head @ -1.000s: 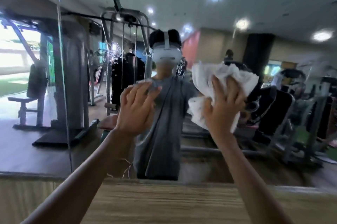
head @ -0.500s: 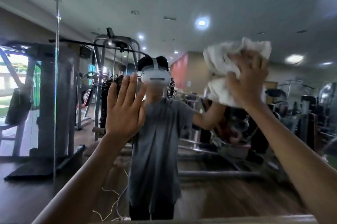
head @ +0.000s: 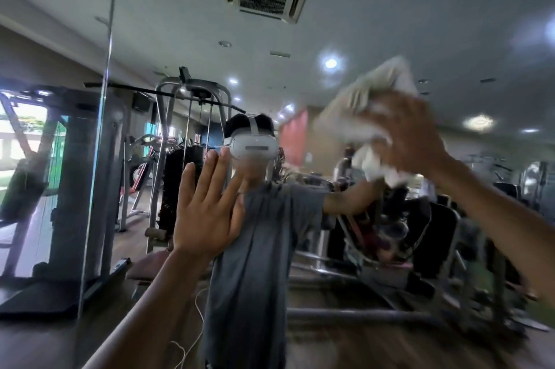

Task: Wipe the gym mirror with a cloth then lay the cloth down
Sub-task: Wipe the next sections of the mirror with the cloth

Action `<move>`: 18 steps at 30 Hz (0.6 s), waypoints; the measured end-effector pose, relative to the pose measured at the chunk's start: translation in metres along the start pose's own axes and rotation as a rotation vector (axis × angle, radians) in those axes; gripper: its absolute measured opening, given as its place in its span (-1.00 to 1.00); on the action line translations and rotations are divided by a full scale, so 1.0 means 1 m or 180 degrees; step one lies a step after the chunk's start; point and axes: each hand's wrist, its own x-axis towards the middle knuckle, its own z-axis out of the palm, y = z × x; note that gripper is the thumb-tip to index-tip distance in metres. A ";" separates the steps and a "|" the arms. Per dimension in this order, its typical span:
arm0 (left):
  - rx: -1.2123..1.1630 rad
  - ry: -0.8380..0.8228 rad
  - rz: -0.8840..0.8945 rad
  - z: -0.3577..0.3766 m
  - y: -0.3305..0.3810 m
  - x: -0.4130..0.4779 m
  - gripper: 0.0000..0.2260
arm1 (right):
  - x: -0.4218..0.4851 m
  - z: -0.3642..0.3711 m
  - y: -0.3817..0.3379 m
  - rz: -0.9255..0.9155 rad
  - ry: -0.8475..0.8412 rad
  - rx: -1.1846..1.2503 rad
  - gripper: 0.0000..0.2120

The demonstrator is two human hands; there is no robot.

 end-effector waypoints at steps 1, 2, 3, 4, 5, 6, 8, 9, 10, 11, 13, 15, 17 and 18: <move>0.0010 -0.0015 -0.0011 -0.001 0.001 0.000 -0.49 | 0.024 -0.009 -0.004 0.0708 0.0129 0.0124 -0.47; 0.0010 -0.0032 -0.0013 -0.002 0.002 0.000 -0.49 | 0.047 -0.012 -0.018 0.1286 0.0280 0.0205 -0.48; 0.0007 -0.0047 -0.0010 -0.003 0.001 0.001 -0.50 | 0.067 -0.015 -0.040 0.1648 0.0392 0.0238 -0.49; -0.0005 -0.0063 -0.0012 -0.004 0.001 0.000 -0.50 | 0.081 -0.016 -0.065 0.1754 0.0449 0.0259 -0.49; -0.0015 -0.0070 -0.0033 -0.005 0.000 0.001 -0.49 | 0.092 -0.015 -0.091 0.1609 0.0489 0.0272 -0.48; -0.0029 -0.0084 -0.0063 -0.006 -0.001 0.001 -0.48 | 0.094 -0.013 -0.116 0.1260 0.0488 0.0278 -0.47; -0.0055 -0.0089 -0.0099 -0.006 -0.001 0.001 -0.47 | 0.078 -0.005 -0.147 0.0218 0.0314 0.0158 -0.43; -0.0052 -0.0086 -0.0101 -0.006 -0.001 0.002 -0.47 | 0.063 -0.002 -0.148 -0.0392 0.0206 0.0075 -0.41; -0.0041 -0.0077 -0.0097 -0.006 -0.002 0.003 -0.47 | 0.049 0.001 -0.139 -0.0997 0.0143 0.0077 -0.41; -0.0023 -0.0065 -0.0080 -0.007 -0.002 0.003 -0.47 | 0.037 0.003 -0.122 -0.1496 0.0086 0.0167 -0.43; -0.0014 -0.0024 0.0000 -0.012 -0.003 0.007 -0.47 | 0.029 0.006 -0.073 -0.1811 0.0031 0.0315 -0.48; -0.0024 0.0030 0.0161 -0.020 -0.011 0.022 -0.50 | 0.047 0.000 -0.026 -0.1061 0.0112 0.0284 -0.51; 0.0055 0.0056 0.0300 -0.026 -0.024 0.051 -0.55 | 0.086 -0.013 -0.008 0.0374 0.0310 0.0379 -0.49; 0.0115 0.0059 0.0324 -0.027 -0.031 0.068 -0.56 | 0.109 -0.017 -0.013 0.1069 0.0427 0.0483 -0.48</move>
